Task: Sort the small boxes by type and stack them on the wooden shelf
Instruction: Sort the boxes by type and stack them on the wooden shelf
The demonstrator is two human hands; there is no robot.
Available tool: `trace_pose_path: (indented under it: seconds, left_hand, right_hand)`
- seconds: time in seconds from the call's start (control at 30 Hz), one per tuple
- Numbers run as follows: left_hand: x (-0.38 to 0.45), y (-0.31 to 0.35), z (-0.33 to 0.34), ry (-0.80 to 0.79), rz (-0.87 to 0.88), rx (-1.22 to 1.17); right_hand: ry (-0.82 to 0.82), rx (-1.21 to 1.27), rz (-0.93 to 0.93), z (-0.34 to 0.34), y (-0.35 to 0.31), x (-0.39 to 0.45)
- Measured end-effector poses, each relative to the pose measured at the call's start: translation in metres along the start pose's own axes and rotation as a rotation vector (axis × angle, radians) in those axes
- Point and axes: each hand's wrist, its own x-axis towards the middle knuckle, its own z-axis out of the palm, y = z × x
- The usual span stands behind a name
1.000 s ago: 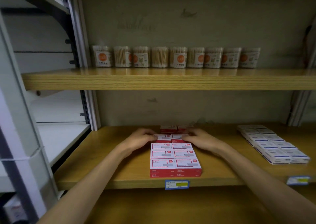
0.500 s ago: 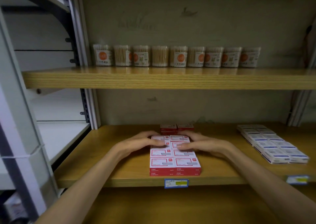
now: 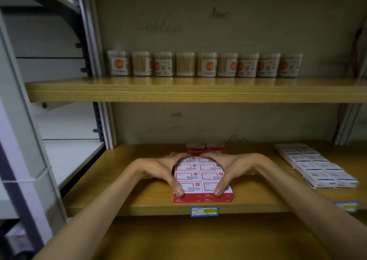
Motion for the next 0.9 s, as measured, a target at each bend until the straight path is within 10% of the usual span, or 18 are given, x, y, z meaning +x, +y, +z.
trace_pose_path:
  seconds: [0.13, 0.33, 0.53, 0.9]
  left_hand:
    - [0.002, -0.007, 0.003, 0.0, 0.023, -0.123]
    - [0.006, 0.006, 0.03, 0.548, -0.035, -0.77]
    - [0.018, 0.001, 0.026, 0.589, -0.138, -0.341]
    - [0.037, -0.004, 0.026, 0.571, -0.164, -0.241]
  right_hand:
    - [0.02, 0.087, -0.022, 0.005, 0.002, -0.002]
    - [0.472, 0.707, -0.072, 0.034, 0.015, 0.0]
    - [0.623, 0.399, -0.005, 0.04, 0.011, 0.007]
    - [0.65, 0.241, 0.012, 0.035, 0.02, 0.033]
